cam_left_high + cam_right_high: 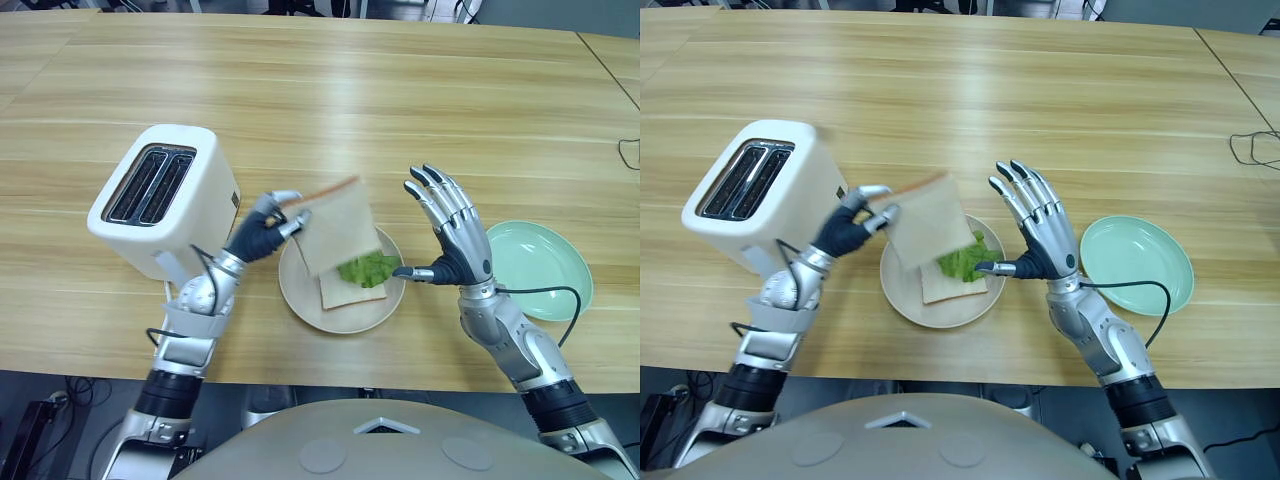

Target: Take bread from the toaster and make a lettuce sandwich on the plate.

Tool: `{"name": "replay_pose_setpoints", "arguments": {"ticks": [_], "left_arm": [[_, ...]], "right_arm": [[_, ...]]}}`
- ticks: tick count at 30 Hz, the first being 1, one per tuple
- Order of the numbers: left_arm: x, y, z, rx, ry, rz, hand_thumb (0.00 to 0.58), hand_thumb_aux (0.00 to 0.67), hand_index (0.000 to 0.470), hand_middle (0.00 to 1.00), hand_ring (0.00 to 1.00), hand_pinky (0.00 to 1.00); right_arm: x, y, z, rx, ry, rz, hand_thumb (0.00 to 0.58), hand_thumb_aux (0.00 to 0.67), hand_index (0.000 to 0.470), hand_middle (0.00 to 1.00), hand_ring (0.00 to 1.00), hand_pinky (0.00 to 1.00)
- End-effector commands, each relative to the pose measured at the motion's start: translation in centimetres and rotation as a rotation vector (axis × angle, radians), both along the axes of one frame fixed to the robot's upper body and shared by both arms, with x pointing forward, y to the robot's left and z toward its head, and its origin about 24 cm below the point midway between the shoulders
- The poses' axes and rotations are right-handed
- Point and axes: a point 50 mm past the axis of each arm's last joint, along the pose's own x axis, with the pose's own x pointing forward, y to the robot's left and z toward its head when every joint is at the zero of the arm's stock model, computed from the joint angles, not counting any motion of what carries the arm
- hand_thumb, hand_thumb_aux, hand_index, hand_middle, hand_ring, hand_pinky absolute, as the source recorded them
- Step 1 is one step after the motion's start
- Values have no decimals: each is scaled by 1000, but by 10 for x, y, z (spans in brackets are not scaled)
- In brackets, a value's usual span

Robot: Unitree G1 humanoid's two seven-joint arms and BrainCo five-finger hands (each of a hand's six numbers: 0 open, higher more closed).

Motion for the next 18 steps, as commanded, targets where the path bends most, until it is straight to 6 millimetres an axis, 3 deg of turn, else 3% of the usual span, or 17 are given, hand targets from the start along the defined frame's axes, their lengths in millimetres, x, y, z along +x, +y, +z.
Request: {"name": "replay_pose_setpoints", "arguments": {"ticks": [1, 5, 11, 18], "left_arm": [[3, -13, -20, 24, 99, -101, 580, 670, 460, 1000, 1000, 1000], [7, -19, -36, 67, 158, -150, 580, 670, 460, 1000, 1000, 1000], [18, -10, -57, 216, 179, -121, 580, 670, 460, 1000, 1000, 1000], [24, -3, -79, 369, 172, -78, 580, 670, 460, 1000, 1000, 1000]], "right_arm": [[-7, 8, -5, -79, 5, 67, 0, 0, 0, 0, 0, 0], [-12, 14, -12, -113, 28, 96, 0, 0, 0, 0, 0, 0], [-20, 19, -23, -155, 89, 139, 0, 0, 0, 0, 0, 0], [-35, 33, -53, -251, 304, 270, 0, 0, 0, 0, 0, 0]]}}
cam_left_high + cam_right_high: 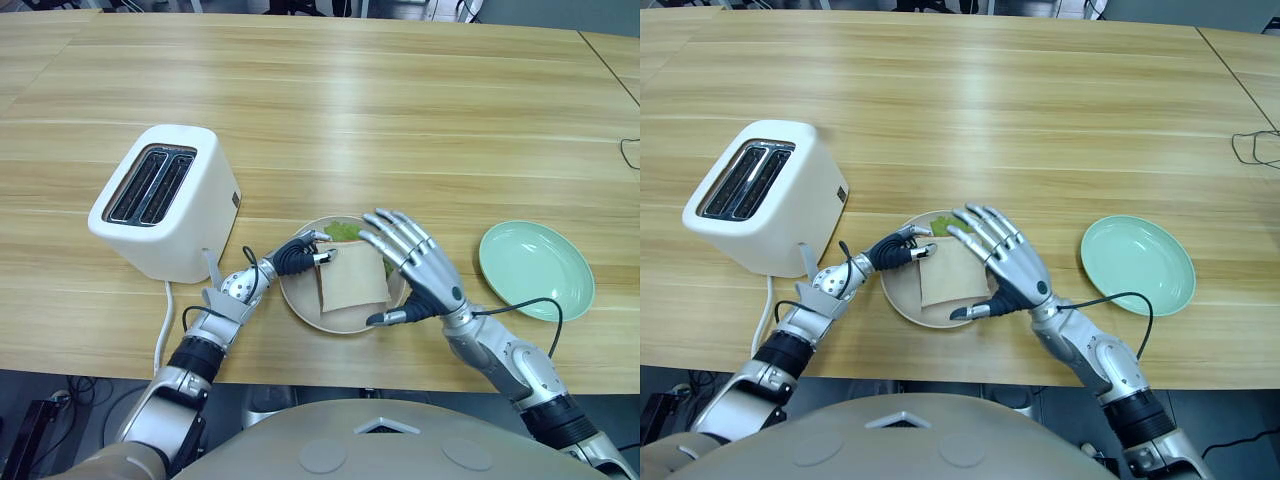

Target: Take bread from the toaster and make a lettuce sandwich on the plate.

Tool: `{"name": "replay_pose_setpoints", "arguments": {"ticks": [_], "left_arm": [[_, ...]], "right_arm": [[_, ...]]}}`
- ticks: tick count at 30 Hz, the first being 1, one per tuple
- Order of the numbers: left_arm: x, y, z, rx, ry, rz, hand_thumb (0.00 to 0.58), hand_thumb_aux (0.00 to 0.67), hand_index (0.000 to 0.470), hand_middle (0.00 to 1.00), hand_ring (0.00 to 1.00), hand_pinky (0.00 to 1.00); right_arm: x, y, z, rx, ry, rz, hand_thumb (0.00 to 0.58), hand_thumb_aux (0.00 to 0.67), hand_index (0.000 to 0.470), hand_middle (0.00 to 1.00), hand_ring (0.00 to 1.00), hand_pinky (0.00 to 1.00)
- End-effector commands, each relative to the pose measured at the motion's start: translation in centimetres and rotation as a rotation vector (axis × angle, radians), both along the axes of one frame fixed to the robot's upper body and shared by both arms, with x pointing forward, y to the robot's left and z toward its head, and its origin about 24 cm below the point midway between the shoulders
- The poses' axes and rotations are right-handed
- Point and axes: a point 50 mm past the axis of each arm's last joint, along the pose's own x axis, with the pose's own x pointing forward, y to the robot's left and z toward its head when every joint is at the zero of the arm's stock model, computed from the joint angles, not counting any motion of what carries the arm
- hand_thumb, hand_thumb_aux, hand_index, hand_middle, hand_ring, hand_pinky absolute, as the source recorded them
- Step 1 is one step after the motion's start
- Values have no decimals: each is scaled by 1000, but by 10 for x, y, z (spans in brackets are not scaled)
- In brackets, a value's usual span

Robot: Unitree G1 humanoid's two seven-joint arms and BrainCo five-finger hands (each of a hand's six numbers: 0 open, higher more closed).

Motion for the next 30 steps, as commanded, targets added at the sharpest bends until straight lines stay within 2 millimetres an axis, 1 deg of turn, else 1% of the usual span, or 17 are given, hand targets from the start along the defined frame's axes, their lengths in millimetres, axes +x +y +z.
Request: {"name": "replay_pose_setpoints", "arguments": {"ticks": [1, 3, 5, 6, 9, 11, 16, 17, 18, 19, 20, 21, 22, 23, 24, 27, 30], "left_arm": [[-5, 4, -19, 73, 34, 14, 580, 670, 460, 1000, 1000, 1000], [-5, 3, -20, 69, 32, 18, 580, 670, 460, 1000, 1000, 1000], [-3, 4, -21, 63, 32, 31, 580, 670, 460, 1000, 1000, 1000], [-2, 5, -21, 62, 32, 38, 580, 670, 460, 1000, 1000, 1000], [-1, 4, -22, 63, 32, 45, 580, 670, 460, 1000, 1000, 1000], [0, 3, -23, 64, 30, 50, 580, 670, 460, 1000, 1000, 1000], [6, 5, -19, 94, -36, 94, 580, 670, 460, 1000, 1000, 1000], [7, 6, -16, 96, -60, 108, 521, 457, 314, 1000, 1000, 1000], [9, 8, -11, 92, -94, 128, 445, 347, 238, 1000, 1000, 1000], [11, 10, -5, 95, -142, 149, 294, 200, 137, 1000, 1000, 1000], [12, 13, 2, 108, -205, 177, 0, 0, 0, 1000, 1000, 1000], [15, 19, 13, 127, -309, 231, 0, 0, 0, 1000, 1000, 1000], [17, 25, 26, 150, -418, 283, 0, 0, 0, 918, 918, 918], [17, 32, 41, 175, -534, 335, 0, 0, 0, 557, 557, 557], [16, 39, 54, 191, -633, 387, 0, 0, 0, 0, 0, 0], [3, 60, 88, 201, -852, 522, 0, 0, 0, 0, 0, 0], [-15, 71, 104, 144, -923, 565, 0, 0, 0, 0, 0, 0]], "right_arm": [[-8, 5, -19, -89, 151, 76, 0, 0, 0, 0, 0, 0], [-11, 6, -25, -116, 189, 94, 0, 0, 0, 0, 0, 0], [-13, 7, -40, -182, 285, 108, 0, 0, 0, 0, 0, 0], [-13, 7, -50, -215, 365, 107, 0, 0, 0, 0, 0, 0], [-13, 8, -68, -286, 517, 95, 0, 0, 0, 0, 0, 0], [-14, 9, -75, -307, 602, 96, 0, 0, 0, 0, 0, 0], [-12, 8, -77, -261, 738, 56, 0, 0, 0, 0, 0, 0], [-10, 7, -77, -247, 749, 39, 0, 0, 0, 0, 0, 0], [-8, 5, -77, -239, 760, 19, 0, 0, 0, 0, 0, 0], [-6, 5, -77, -236, 764, 6, 0, 0, 0, 0, 0, 0], [-4, 4, -77, -231, 762, -9, 0, 0, 0, 0, 0, 0], [-2, 3, -76, -222, 756, -25, 0, 0, 0, 0, 0, 0], [0, 3, -75, -213, 750, -37, 0, 0, 0, 0, 0, 0], [2, 3, -74, -202, 741, -48, 0, 0, 0, 0, 0, 0], [4, 3, -72, -192, 725, -56, 0, 0, 0, 0, 0, 0], [11, 7, -61, -132, 643, -64, 0, 0, 0, 0, 0, 0], [18, 14, -37, 7, 510, -21, 0, 0, 0, 0, 0, 0]]}}
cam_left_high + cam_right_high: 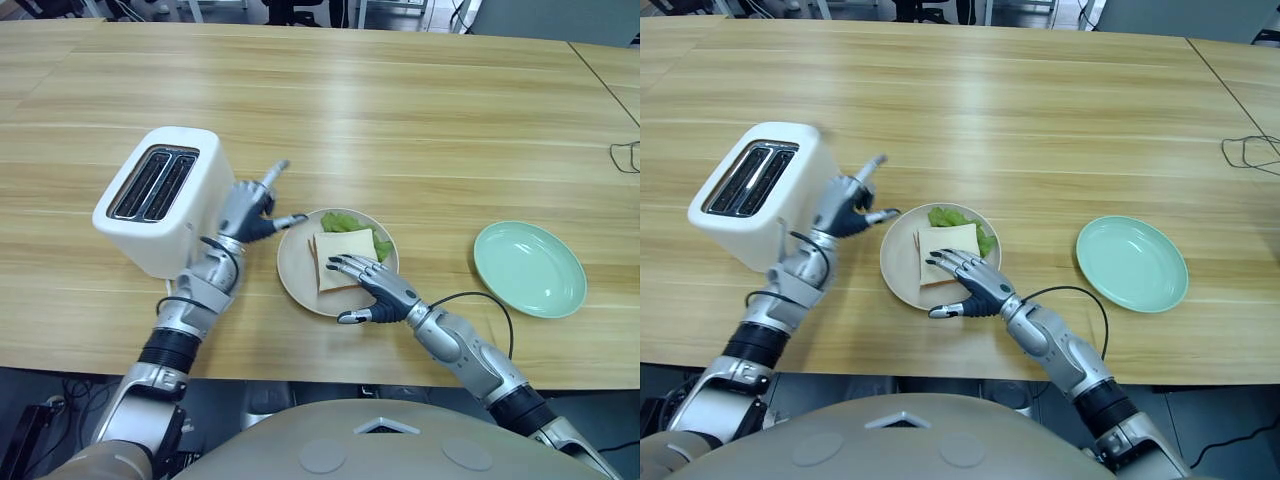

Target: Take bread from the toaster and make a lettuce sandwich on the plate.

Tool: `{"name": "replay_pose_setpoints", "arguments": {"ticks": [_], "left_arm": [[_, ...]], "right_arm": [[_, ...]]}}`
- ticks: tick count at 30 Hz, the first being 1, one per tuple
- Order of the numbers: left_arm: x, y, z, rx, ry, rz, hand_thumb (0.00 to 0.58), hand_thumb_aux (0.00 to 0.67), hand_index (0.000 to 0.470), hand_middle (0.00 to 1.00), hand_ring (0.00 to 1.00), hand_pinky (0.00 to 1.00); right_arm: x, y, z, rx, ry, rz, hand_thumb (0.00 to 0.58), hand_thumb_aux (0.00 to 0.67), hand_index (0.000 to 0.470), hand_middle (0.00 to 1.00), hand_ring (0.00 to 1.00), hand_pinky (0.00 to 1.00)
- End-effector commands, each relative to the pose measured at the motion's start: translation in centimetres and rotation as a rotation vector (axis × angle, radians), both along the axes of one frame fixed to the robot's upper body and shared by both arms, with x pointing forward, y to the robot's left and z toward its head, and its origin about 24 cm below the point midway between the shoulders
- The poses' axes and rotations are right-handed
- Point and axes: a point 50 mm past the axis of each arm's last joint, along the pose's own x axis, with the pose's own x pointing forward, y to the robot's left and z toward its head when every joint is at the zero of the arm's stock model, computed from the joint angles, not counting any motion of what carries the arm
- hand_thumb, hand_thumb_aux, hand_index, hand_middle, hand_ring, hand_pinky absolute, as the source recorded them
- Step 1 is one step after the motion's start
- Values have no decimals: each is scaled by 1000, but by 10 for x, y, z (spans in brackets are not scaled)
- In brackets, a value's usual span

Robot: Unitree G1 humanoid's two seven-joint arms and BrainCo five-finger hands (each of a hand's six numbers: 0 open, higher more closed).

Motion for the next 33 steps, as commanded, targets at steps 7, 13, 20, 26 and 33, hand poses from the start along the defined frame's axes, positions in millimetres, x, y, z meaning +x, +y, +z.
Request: {"name": "replay_pose_setpoints", "arguments": {"ticks": [7, 13, 20, 26, 33], "left_arm": [[-64, -4, -8, -183, 175, -290, 392, 289, 198, 0, 0, 0], [-111, -19, -32, -126, 450, -509, 580, 670, 460, 1000, 1000, 1000], [-156, -36, -67, -46, 716, -619, 580, 670, 460, 1000, 1000, 1000], [-155, -50, -84, 8, 758, -625, 580, 670, 460, 1000, 1000, 1000], [-118, -57, -110, 100, 803, -503, 580, 670, 460, 1000, 1000, 1000]], "right_arm": [[3, -26, 63, 581, -61, -91, 474, 384, 263, 39, 39, 39], [-23, -56, 72, 578, 48, -17, 580, 670, 460, 1000, 1000, 1000], [-61, -50, 34, 99, -40, 75, 580, 670, 460, 1000, 1000, 1000], [-70, -36, 8, -5, -13, 116, 580, 670, 460, 1000, 1000, 1000], [-57, -19, -28, -115, 111, 70, 580, 670, 460, 1000, 1000, 1000]]}}
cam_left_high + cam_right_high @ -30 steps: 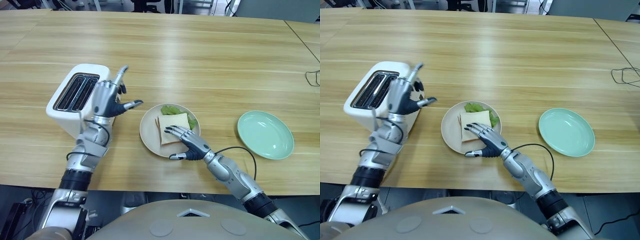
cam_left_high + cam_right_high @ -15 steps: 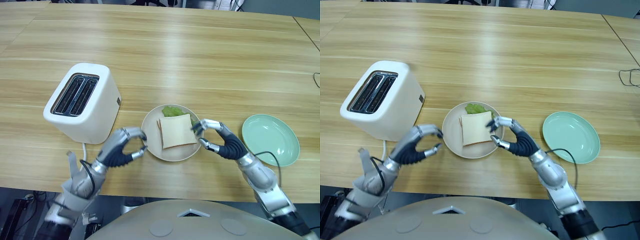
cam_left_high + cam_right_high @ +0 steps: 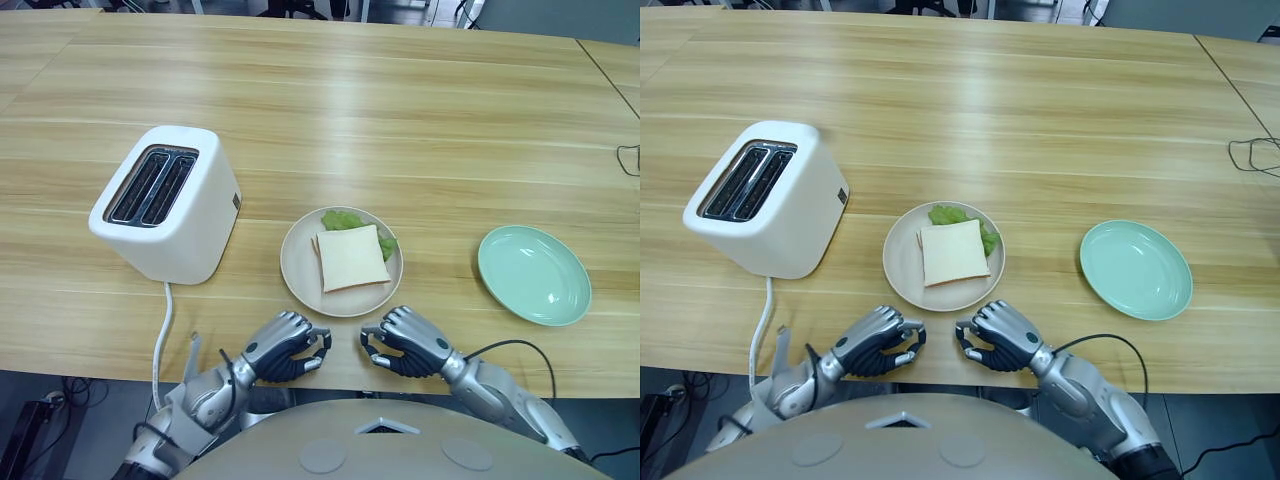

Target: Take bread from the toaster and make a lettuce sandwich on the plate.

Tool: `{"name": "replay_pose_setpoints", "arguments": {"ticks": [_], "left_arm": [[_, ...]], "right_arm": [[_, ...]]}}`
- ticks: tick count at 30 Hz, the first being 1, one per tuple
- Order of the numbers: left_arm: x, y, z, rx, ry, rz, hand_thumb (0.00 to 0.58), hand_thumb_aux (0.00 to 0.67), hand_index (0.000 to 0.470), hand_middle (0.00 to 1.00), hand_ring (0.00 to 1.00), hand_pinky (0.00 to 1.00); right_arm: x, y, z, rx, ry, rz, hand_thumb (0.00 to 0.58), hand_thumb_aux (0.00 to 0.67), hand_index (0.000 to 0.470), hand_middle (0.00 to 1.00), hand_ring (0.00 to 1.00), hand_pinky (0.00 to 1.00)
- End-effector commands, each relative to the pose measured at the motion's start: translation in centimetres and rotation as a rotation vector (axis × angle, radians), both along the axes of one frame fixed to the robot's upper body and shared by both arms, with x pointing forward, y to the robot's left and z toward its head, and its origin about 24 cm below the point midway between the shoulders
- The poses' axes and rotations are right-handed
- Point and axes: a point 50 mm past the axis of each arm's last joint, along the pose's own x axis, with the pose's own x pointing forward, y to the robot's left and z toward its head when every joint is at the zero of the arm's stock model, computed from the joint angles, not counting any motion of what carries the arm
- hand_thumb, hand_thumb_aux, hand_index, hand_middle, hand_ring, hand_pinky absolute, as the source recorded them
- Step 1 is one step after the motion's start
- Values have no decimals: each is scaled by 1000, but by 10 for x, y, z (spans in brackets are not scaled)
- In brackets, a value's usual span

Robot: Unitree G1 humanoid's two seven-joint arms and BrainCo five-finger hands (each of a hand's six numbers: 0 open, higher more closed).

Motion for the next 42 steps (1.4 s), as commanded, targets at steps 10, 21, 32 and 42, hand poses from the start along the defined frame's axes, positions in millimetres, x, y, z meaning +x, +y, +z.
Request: {"name": "replay_pose_setpoints", "arguments": {"ticks": [10, 21, 32, 42], "left_arm": [[78, -10, -44, 218, 36, 72, 580, 670, 460, 1000, 1000, 1000], [136, -17, -44, 226, -4, 186, 580, 670, 460, 1000, 1000, 1000], [136, -11, -45, 135, -4, 245, 580, 670, 460, 1000, 1000, 1000], [120, -21, 58, -646, -325, 217, 0, 0, 0, 0, 0, 0]], "right_arm": [[61, 10, -42, -84, 127, -253, 580, 670, 460, 1000, 1000, 1000], [137, 13, -43, 31, 220, -464, 580, 670, 460, 1000, 1000, 1000], [140, 15, -41, 97, 208, -453, 580, 670, 460, 1000, 1000, 1000], [128, 9, 48, 652, -182, -446, 0, 0, 0, 0, 0, 0]]}}
